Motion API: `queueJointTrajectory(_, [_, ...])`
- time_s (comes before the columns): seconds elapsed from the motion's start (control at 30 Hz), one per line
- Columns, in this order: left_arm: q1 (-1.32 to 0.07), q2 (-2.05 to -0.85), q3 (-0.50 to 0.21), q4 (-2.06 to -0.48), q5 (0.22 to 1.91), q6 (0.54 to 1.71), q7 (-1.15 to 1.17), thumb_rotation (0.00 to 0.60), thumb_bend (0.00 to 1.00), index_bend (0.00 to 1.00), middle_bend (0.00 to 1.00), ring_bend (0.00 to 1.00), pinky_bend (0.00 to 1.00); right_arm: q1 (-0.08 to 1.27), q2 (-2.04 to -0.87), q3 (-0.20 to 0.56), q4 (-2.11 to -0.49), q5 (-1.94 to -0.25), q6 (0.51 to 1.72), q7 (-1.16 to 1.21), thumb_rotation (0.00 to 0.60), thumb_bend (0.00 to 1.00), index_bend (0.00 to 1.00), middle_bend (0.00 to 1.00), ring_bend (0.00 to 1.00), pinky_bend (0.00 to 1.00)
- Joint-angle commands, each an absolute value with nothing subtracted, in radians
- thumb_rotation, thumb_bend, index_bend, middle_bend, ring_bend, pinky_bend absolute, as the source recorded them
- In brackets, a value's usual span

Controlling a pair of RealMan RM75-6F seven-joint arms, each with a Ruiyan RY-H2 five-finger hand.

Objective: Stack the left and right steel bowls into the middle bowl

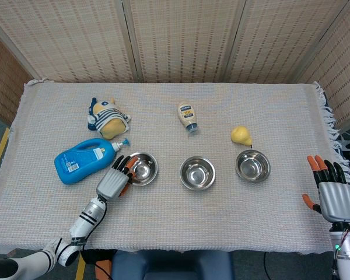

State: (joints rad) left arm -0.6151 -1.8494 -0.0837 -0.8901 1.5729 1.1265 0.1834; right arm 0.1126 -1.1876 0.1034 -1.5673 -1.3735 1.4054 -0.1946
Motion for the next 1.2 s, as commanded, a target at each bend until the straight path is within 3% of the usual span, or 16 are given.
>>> queueJointTrajectory(0.03, [-0.639,-1.938,-0.066,-0.741,1.628,1.215,0.067,0.6,0.51,0.64,0.1,0.0,0.09,0.112,-1.186,0.106,-1.57,-1.363,1.403,-0.195,0.6,0.15,0.0,0.0,0.0,0.0])
queueJointTrajectory(0.2, [-0.649,-1.987,-0.056,-0.63,1.655,1.291,-0.011,0.6,0.63,0.74,0.16,0.0,0.11,0.107,-1.181,0.117,-1.578,-1.341,1.411,-0.194,0.6,0.15,0.0,0.0,0.0,0.0])
queueJointTrajectory(0.5, [-0.73,-1.991,-0.08,-0.633,1.666,1.311,-0.052,0.6,0.64,0.74,0.17,0.0,0.12,0.085,-1.141,0.113,-1.602,-1.376,1.449,-0.113,0.6,0.15,0.0,0.0,0.0,0.0])
queueJointTrajectory(0.8, [-0.868,-1.988,-0.145,-0.735,1.637,1.213,-0.02,0.6,0.64,0.74,0.17,0.0,0.12,0.077,-1.126,0.134,-1.599,-1.346,1.459,-0.084,0.6,0.15,0.0,0.0,0.0,0.0])
queueJointTrajectory(1.03, [-0.937,-2.056,-0.142,-0.72,1.612,1.097,0.049,0.6,0.64,0.72,0.17,0.0,0.12,0.067,-1.115,0.152,-1.598,-1.324,1.476,-0.06,0.6,0.15,0.0,0.0,0.0,0.0])
queueJointTrajectory(1.2, [-0.965,-2.105,-0.13,-0.689,1.616,1.076,0.08,0.6,0.64,0.67,0.17,0.0,0.12,0.064,-1.106,0.155,-1.599,-1.321,1.475,-0.043,0.6,0.15,0.0,0.0,0.0,0.0])
